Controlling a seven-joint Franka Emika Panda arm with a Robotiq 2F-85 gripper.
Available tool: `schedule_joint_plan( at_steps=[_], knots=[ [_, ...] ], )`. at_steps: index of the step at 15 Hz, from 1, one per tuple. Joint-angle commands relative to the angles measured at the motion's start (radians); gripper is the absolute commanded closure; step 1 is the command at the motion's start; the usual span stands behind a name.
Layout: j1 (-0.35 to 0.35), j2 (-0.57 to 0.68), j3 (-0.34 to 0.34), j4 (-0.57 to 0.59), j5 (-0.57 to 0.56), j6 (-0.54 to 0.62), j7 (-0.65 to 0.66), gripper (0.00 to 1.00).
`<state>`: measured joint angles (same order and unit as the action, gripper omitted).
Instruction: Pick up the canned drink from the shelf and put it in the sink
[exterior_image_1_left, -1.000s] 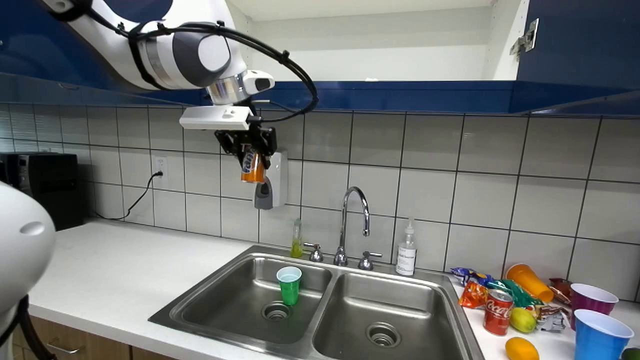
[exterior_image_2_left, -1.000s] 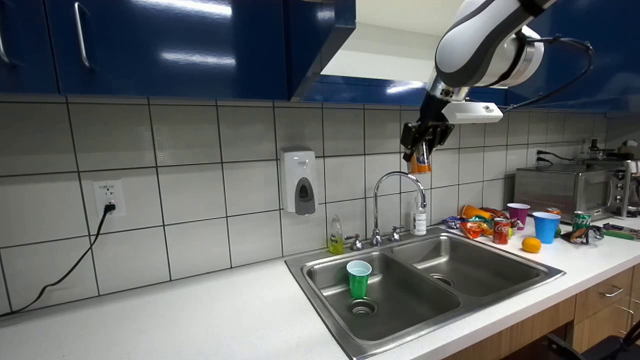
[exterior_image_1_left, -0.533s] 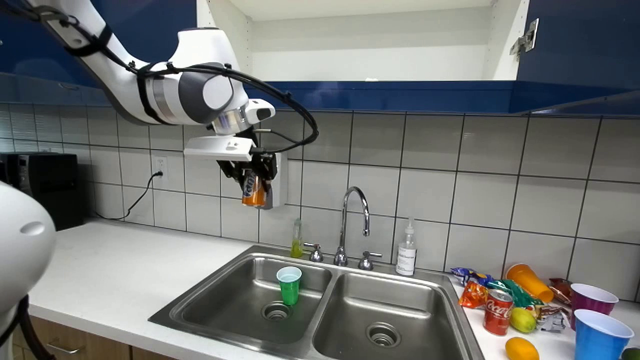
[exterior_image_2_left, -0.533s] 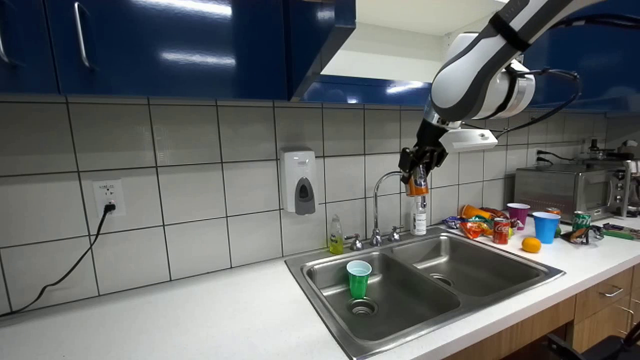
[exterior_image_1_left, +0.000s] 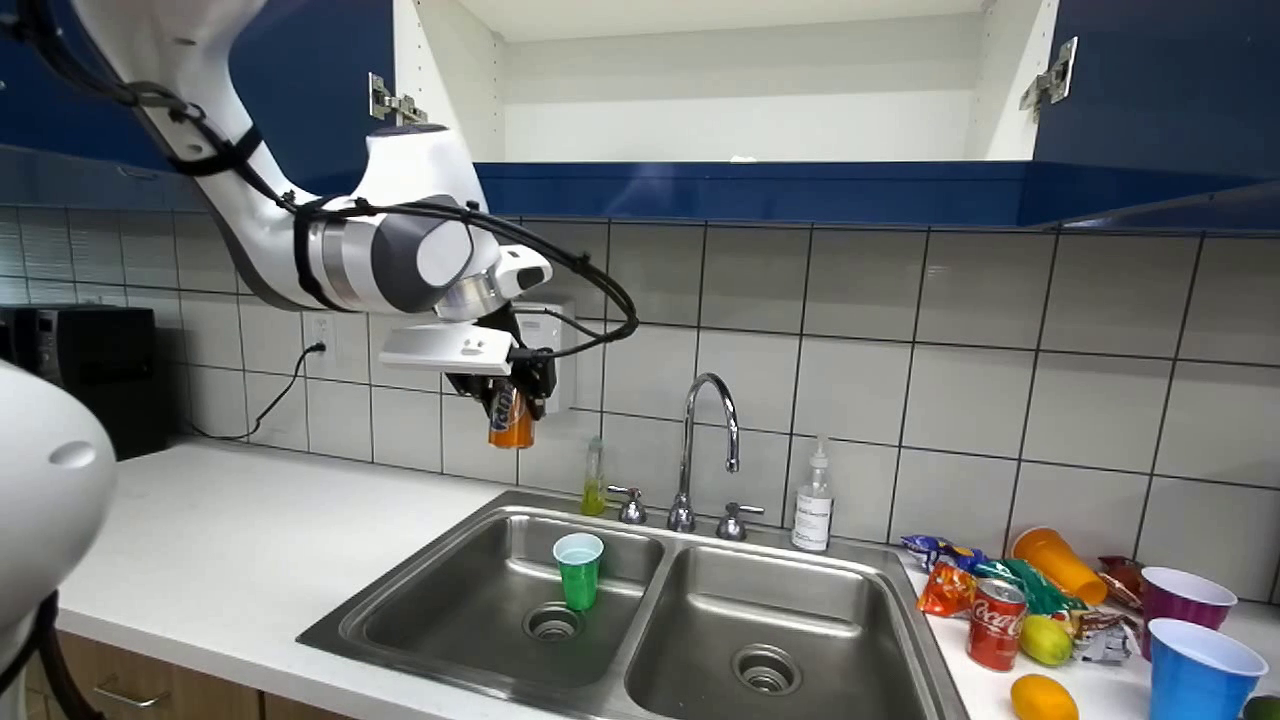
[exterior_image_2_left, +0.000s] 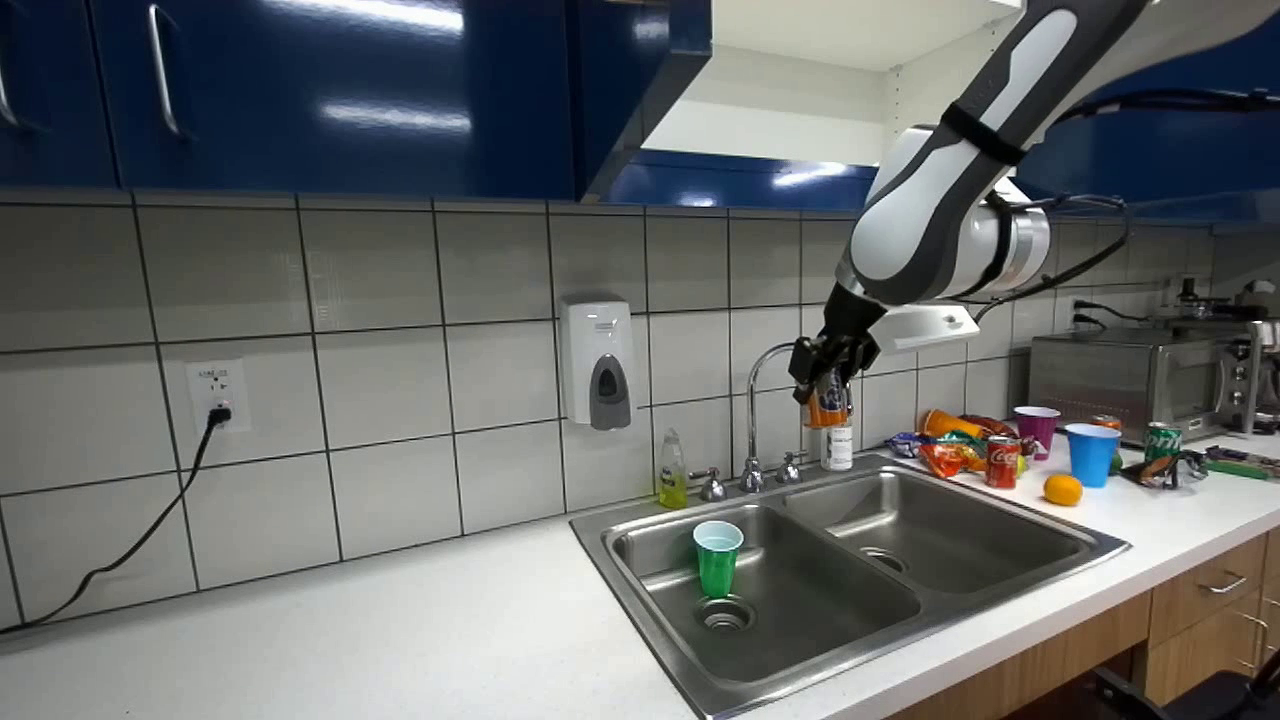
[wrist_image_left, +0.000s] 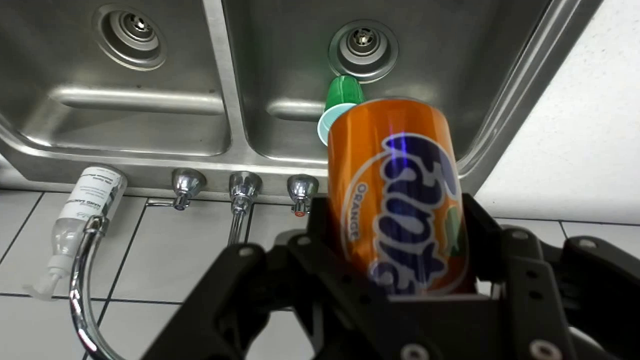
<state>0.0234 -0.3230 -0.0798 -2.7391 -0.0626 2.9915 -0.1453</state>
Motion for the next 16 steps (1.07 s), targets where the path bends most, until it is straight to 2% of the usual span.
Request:
schedule_joint_plan(
  at_steps=[1, 11, 12, 13, 14, 16],
  knots=[
    [0.025, 0.073, -0.026, 0.005, 0.011, 0.098, -0.043, 0.62],
    [0.167, 0.263, -0.141, 0.013, 0.021, 0.293, -0.022, 0.62],
    [0.176, 0.271, -0.148, 0.013, 0.015, 0.301, -0.015, 0.62],
    [0.147, 0.252, -0.124, -0.003, 0.009, 0.27, -0.009, 0.62],
    [0.151, 0.262, -0.127, -0.003, 0.009, 0.273, -0.009, 0.37],
    [0.151, 0.27, -0.127, -0.003, 0.009, 0.273, -0.009, 0.37]
  ],
)
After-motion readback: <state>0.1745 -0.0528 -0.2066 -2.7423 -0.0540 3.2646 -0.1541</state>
